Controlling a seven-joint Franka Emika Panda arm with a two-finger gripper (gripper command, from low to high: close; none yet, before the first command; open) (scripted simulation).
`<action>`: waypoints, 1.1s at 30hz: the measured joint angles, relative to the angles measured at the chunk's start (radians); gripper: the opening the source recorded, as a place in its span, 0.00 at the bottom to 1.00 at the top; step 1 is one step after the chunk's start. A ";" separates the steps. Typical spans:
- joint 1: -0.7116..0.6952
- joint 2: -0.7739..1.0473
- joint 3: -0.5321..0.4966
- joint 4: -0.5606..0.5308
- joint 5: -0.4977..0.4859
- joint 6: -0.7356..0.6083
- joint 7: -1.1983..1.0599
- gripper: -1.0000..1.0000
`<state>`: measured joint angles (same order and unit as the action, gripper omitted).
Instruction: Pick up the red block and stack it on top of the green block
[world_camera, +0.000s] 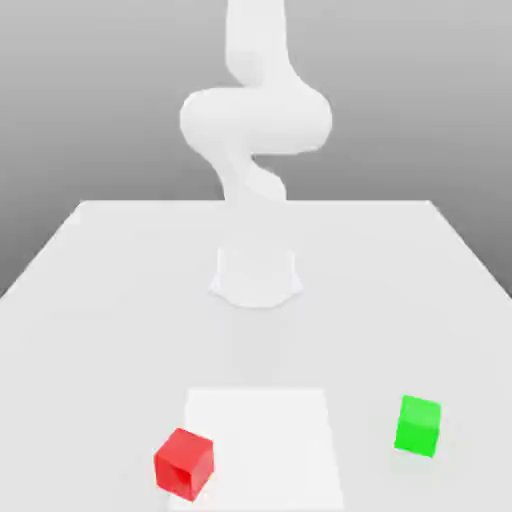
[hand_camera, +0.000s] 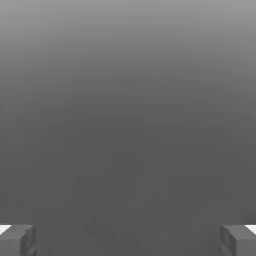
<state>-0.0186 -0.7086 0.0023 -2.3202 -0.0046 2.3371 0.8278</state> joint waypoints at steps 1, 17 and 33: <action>-0.008 0.039 0.001 -0.009 -0.002 0.016 0.012 0.50; -0.101 0.623 -0.019 -0.137 -0.017 0.253 0.179 0.50; -0.139 1.057 -0.022 -0.171 0.026 0.503 0.220 0.00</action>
<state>-0.1573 0.3486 -0.0194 -2.4910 0.0216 2.8406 1.0480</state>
